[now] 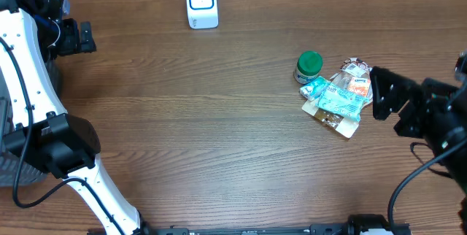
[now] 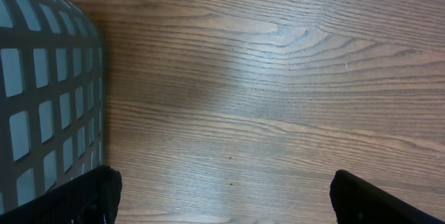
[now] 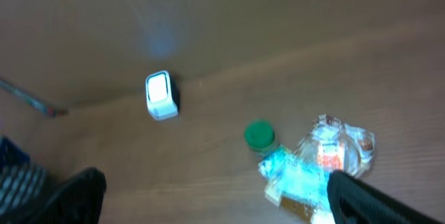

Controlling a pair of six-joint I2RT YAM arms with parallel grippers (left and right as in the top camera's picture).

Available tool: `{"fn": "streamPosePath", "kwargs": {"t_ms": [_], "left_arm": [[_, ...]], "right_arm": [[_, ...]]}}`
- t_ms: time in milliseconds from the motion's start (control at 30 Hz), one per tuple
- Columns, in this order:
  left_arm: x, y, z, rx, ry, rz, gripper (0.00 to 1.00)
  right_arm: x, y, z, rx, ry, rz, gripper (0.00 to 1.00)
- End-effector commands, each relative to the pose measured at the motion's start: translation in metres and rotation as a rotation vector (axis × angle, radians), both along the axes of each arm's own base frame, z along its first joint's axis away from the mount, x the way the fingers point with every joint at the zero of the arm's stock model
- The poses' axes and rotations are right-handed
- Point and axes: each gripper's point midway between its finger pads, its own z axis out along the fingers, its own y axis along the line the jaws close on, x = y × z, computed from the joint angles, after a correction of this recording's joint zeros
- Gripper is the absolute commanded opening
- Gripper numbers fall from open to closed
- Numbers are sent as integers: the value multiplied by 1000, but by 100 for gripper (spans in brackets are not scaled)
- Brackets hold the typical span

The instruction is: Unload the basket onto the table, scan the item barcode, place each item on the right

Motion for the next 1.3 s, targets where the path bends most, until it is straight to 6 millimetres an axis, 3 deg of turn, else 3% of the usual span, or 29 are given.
{"fn": "streamPosePath", "kwargs": {"t_ms": [0,233,533,1033,1200,1267], "left_arm": [[2,-3,12,11,-35,-16,100],[2,-4,12,11,-35,-16,100],[2,-4,12,11,-35,-16,99],[2,-4,12,11,-35,-16,99],[2,-4,12,11,-35,-16,99],[2,-4,12,11,-35,-16,99]], "right_arm": [[8,-6,-19,-42,-118,-15,100],[30,0,-71,-33,-400,8,100],[22,8,-141,-22,-630,27,100],[16,8,-231,-17,-559,14,100],[14,13,-253,-11,-472,45,100],[13,16,-251,-5,-478,62,100]]}}
